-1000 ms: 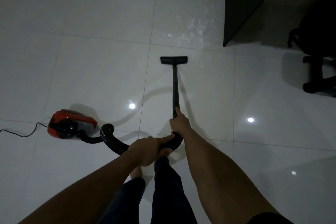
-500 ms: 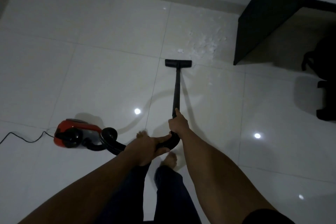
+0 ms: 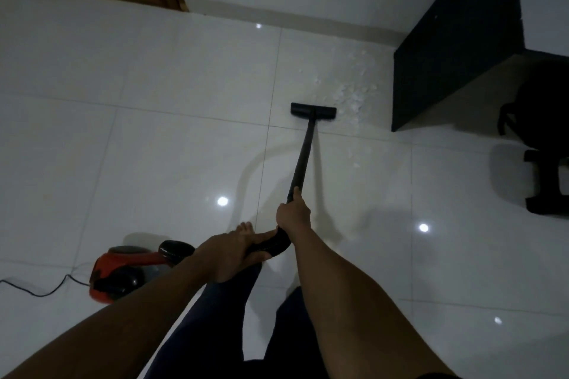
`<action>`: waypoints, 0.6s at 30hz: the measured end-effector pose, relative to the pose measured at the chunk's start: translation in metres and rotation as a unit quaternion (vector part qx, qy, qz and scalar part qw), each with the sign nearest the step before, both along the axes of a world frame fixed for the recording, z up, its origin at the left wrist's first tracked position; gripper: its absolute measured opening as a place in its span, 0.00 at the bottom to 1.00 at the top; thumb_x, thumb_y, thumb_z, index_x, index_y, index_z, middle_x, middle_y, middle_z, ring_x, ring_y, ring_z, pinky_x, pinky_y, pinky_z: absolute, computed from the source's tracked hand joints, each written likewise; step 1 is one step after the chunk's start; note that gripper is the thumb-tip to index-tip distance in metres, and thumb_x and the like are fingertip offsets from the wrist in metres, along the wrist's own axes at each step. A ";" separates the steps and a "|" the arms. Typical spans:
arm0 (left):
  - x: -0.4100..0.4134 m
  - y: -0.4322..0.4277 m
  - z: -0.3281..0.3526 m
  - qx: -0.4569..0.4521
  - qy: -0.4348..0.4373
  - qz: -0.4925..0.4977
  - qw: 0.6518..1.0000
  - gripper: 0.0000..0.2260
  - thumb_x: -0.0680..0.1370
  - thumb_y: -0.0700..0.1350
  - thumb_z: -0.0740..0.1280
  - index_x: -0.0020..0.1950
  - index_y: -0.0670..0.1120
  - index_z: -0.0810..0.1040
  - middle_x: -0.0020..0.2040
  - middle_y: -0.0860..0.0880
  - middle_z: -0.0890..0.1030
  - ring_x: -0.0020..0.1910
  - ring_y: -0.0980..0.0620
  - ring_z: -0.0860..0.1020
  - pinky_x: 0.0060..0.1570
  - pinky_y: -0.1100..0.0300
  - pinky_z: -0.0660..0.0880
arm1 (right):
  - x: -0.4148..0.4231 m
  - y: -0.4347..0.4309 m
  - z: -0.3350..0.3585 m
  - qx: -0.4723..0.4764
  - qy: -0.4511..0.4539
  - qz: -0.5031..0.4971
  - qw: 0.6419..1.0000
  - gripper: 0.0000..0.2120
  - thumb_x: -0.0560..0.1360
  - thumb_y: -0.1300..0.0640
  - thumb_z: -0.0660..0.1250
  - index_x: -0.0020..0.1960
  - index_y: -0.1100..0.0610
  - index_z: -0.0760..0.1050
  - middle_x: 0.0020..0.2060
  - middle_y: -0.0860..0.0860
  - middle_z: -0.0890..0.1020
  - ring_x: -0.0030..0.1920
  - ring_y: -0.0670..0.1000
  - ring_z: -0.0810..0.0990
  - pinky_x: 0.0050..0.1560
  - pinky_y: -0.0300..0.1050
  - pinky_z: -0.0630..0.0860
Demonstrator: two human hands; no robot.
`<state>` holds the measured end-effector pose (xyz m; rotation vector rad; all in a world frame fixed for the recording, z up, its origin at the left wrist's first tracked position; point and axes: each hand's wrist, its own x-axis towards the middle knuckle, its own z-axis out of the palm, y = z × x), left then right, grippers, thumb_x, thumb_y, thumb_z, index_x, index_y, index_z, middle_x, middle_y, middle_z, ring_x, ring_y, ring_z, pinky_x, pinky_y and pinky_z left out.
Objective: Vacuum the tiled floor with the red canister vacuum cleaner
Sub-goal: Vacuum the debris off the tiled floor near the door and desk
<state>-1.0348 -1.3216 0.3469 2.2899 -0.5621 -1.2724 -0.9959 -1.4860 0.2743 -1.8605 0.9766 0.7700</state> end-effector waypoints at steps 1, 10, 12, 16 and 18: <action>0.006 0.010 0.001 -0.008 0.004 -0.001 1.000 0.25 0.81 0.64 0.54 0.77 0.67 0.54 0.58 0.48 0.80 0.47 0.60 0.77 0.50 0.66 0.69 | 0.007 0.006 0.002 -0.003 0.005 -0.013 1.000 0.33 0.79 0.60 0.57 0.79 0.43 0.48 0.65 0.56 0.74 0.52 0.56 0.80 0.52 0.51 0.80; 0.046 0.032 -0.006 -0.032 0.018 -0.009 0.999 0.24 0.74 0.73 0.46 0.69 0.76 0.44 0.68 0.50 0.77 0.56 0.54 0.81 0.59 0.58 0.75 | 0.040 0.020 0.009 0.010 0.027 -0.050 0.998 0.33 0.80 0.60 0.57 0.80 0.43 0.49 0.67 0.56 0.73 0.43 0.50 0.77 0.40 0.45 0.78; 0.053 0.034 -0.008 -0.032 0.018 -0.008 0.999 0.21 0.78 0.70 0.50 0.67 0.77 0.44 0.70 0.51 0.76 0.58 0.53 0.80 0.61 0.59 0.74 | 0.048 0.022 0.009 0.010 0.029 -0.046 0.998 0.33 0.79 0.60 0.57 0.79 0.43 0.49 0.67 0.56 0.73 0.47 0.52 0.79 0.47 0.48 0.81; 0.068 0.029 -0.006 -0.029 0.011 0.019 0.999 0.23 0.80 0.66 0.53 0.73 0.71 0.50 0.65 0.51 0.80 0.53 0.57 0.80 0.56 0.63 0.71 | 0.066 0.024 0.005 0.012 0.024 -0.030 0.999 0.33 0.78 0.60 0.57 0.79 0.43 0.50 0.68 0.56 0.72 0.51 0.54 0.80 0.52 0.50 0.81; 0.077 0.027 -0.004 -0.034 0.019 0.028 0.999 0.28 0.75 0.73 0.48 0.74 0.70 0.51 0.59 0.53 0.82 0.43 0.63 0.77 0.50 0.67 0.70 | 0.077 0.023 0.003 0.012 0.027 -0.023 0.999 0.34 0.78 0.59 0.57 0.79 0.43 0.50 0.68 0.55 0.72 0.53 0.56 0.80 0.53 0.53 0.81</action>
